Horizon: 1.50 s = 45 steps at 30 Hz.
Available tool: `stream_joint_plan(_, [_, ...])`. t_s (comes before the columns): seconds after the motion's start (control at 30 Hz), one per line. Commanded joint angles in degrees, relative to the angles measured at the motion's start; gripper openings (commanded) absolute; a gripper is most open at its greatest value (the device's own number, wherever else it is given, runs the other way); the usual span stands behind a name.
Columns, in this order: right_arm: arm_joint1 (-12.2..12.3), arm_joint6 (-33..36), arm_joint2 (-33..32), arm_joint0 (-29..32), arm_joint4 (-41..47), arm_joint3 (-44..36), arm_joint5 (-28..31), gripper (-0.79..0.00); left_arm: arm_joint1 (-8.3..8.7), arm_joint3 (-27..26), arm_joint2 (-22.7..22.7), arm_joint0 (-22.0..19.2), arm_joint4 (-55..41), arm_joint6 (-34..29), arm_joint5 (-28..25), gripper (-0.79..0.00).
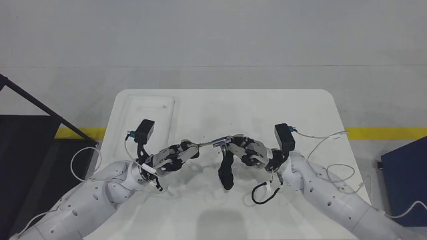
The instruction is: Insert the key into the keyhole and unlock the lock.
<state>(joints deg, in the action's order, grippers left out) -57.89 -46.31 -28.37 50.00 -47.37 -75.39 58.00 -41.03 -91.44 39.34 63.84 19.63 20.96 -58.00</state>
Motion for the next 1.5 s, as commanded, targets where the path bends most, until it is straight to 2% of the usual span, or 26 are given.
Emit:
stream_joint_plan(0.0, [0.0, 0.0, 0.0, 0.0, 0.0, 0.0, 0.0, -0.785, -0.07, 0.1, 0.0, 0.0, 0.0, -0.2, 0.0, -0.785])
stream_joint_plan(0.87, [0.0, 0.0, 0.0, 0.0, 0.0, 0.0, 0.0, -0.785, -0.23, -0.5, 0.5, 0.4, -1.2, -2.7, 0.0, -0.785])
stream_joint_plan(1.1, [0.0, 0.0, 0.0, 0.0, 0.0, 0.0, 0.0, -0.785, -0.21, -0.5, 0.9, -0.5, -0.7, -5.8, 0.0, -0.785])
stream_joint_plan(1.47, [0.0, 0.0, 0.0, 0.0, 0.0, 0.0, 0.0, -0.785, 1.14, -2.3, 5.0, 0.2, -0.1, -9.6, 0.0, -0.785])
